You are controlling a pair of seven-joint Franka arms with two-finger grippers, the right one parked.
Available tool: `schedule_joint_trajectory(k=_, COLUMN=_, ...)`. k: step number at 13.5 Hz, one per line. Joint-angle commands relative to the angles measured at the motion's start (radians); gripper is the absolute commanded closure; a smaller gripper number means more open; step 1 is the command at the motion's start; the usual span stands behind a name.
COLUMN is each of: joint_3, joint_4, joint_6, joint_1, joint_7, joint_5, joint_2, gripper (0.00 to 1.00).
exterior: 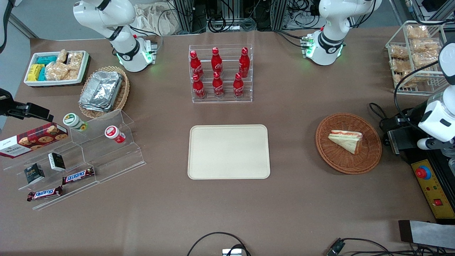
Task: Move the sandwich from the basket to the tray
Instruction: 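Move the left gripper over the wrapped sandwich in the wicker basket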
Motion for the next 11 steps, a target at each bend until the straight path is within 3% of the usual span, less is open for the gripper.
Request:
schedule_joint_trajectory(k=1, joint_3=-0.005, joint_4=0.026, joint_6=-0.04, joint_1=0.004, joint_7=-0.004, joint_5=0.003, joint_2=0.012, gripper=0.0)
schedule_joint_trajectory(k=5, joint_3=-0.003, joint_4=0.013, joint_6=-0.059, joint_1=0.003, joint_7=-0.016, joint_5=0.017, joint_2=0.046, gripper=0.0)
schedule_joint_trajectory(k=9, joint_3=-0.009, joint_4=-0.149, joint_6=0.077, joint_1=-0.008, joint_7=-0.375, joint_5=0.017, joint_2=0.004, gripper=0.0)
schedule_joint_trajectory(k=11, joint_3=-0.011, joint_4=-0.247, joint_6=0.194, joint_1=-0.009, joint_7=-0.445, joint_5=0.017, joint_2=-0.014, gripper=0.0)
